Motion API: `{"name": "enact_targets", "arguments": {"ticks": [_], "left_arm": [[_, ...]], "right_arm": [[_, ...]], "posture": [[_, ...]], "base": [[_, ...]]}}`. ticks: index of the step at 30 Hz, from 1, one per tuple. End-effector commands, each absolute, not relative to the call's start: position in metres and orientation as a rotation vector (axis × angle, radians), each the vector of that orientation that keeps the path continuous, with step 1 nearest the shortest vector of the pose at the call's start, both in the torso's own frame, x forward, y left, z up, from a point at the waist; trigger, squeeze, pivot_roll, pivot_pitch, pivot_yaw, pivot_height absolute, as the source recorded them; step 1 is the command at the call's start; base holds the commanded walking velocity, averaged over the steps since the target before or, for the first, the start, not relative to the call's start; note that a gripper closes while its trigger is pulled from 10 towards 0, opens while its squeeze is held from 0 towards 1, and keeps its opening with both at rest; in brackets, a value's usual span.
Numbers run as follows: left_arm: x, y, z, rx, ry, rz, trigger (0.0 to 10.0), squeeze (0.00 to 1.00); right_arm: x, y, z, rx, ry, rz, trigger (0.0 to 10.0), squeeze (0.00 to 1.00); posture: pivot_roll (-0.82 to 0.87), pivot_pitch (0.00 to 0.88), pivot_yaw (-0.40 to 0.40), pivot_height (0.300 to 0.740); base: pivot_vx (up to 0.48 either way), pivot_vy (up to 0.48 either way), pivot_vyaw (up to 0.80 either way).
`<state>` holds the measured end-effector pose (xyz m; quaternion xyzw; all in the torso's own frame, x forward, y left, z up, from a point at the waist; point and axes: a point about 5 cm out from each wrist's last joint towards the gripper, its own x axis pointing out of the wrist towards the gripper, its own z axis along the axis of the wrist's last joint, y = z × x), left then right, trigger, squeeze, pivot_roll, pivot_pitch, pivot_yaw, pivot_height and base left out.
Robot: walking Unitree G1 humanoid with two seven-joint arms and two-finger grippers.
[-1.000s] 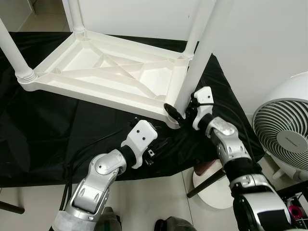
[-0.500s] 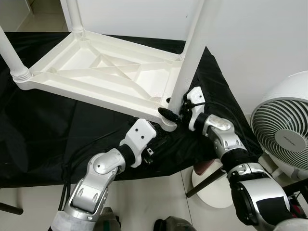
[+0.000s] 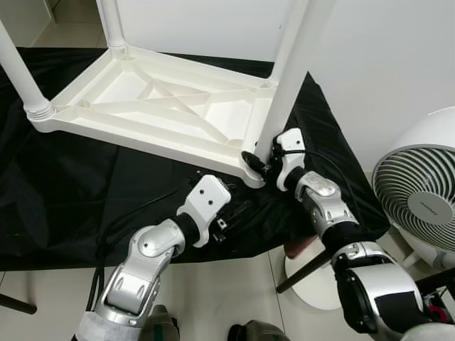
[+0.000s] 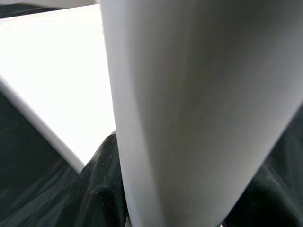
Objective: Building children table
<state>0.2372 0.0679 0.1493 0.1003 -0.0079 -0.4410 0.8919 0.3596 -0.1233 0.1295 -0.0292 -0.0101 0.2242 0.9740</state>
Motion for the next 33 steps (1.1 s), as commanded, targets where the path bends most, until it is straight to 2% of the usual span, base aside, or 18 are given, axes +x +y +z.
{"name": "enact_targets", "arguments": {"ticks": [1, 11, 18, 19, 30, 31, 33], "left_arm": [[0.237, 0.066, 0.148, 0.195, -0.011, -0.876, 10.0, 0.00], [0.238, 0.065, 0.148, 0.188, -0.010, -0.880, 10.0, 0.00], [0.237, 0.064, 0.147, 0.186, -0.006, -0.883, 10.0, 0.00], [0.237, 0.064, 0.147, 0.187, -0.006, -0.885, 10.0, 0.00], [0.236, 0.064, 0.147, 0.186, -0.006, -0.884, 10.0, 0.00], [0.236, 0.064, 0.147, 0.187, -0.006, -0.885, 10.0, 0.00], [0.237, 0.064, 0.147, 0.187, -0.006, -0.885, 10.0, 0.00]], "right_arm": [[0.357, -0.136, 0.119, -0.056, 0.031, 0.356, 10.0, 0.00], [0.339, -0.122, 0.116, -0.027, -0.012, 0.023, 10.0, 0.00], [0.334, -0.110, 0.125, 0.019, -0.050, 0.063, 10.0, 0.00], [0.335, -0.111, 0.127, 0.018, -0.060, 0.076, 10.0, 1.00], [0.342, -0.127, 0.143, 0.032, -0.097, 0.319, 10.0, 1.00], [0.344, -0.131, 0.146, 0.016, -0.094, 0.379, 10.0, 0.00], [0.345, -0.135, 0.148, -0.008, -0.095, 0.428, 10.0, 0.00]], "posture": [[0.06, 0.041, -0.079, 0.740], [0.05, 0.045, -0.075, 0.740], [0.05, 0.047, -0.067, 0.740], [0.05, 0.047, -0.068, 0.740], [0.05, 0.049, -0.074, 0.740], [0.05, 0.049, -0.074, 0.740], [0.05, 0.049, -0.075, 0.740]], "base": [[0.000, 0.000, 0.00], [0.000, 0.000, 0.00], [0.000, 0.000, 0.00], [0.000, 0.000, 0.00], [0.000, 0.000, 0.00], [0.000, 0.000, 0.00], [0.000, 0.000, 0.00]]}}
